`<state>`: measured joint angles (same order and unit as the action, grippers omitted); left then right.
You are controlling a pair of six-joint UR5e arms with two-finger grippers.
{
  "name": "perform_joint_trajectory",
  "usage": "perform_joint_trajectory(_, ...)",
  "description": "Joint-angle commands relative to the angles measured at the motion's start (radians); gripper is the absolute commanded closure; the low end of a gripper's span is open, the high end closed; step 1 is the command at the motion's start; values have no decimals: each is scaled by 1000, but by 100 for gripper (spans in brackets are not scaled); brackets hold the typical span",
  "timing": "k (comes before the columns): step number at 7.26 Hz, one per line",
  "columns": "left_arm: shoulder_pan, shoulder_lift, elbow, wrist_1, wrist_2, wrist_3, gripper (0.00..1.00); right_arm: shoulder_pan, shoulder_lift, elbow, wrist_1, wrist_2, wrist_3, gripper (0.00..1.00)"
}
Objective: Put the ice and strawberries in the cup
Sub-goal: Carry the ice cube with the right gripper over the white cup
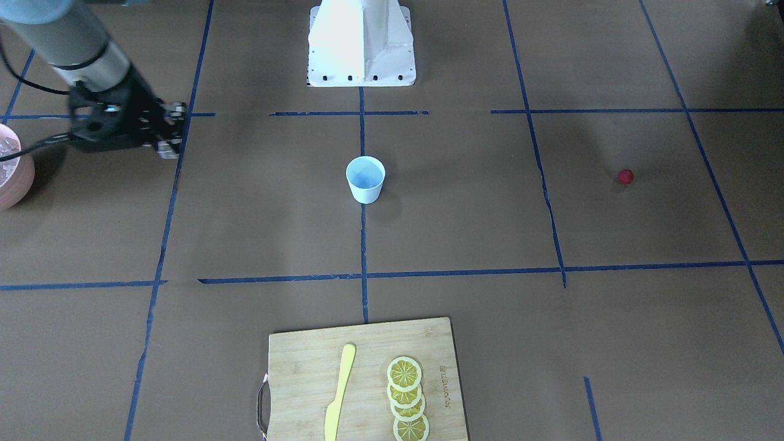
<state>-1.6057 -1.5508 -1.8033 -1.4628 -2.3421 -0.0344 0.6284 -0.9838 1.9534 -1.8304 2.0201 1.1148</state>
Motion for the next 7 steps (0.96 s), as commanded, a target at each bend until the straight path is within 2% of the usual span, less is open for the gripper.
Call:
perform_joint_trajectory(1,3,0,2,-2,1,1,0,-114,196,-190,25,-101,133,100)
perform_joint_trajectory(2,6,0,1,-2,1,1,0,-136,259,-296,87,-106,161,100)
perform_joint_trajectory(3,7,0,2,-2,1,1,0,-154,295,-357,95,-118,172,100)
perform_joint_trajectory(6,9,0,4,-4,3,1,0,-168,289,-361,95,-119,172,99)
perform_joint_trajectory(7,7,0,5,-5,4,1,0,-168,289,-361,95,-119,172,82)
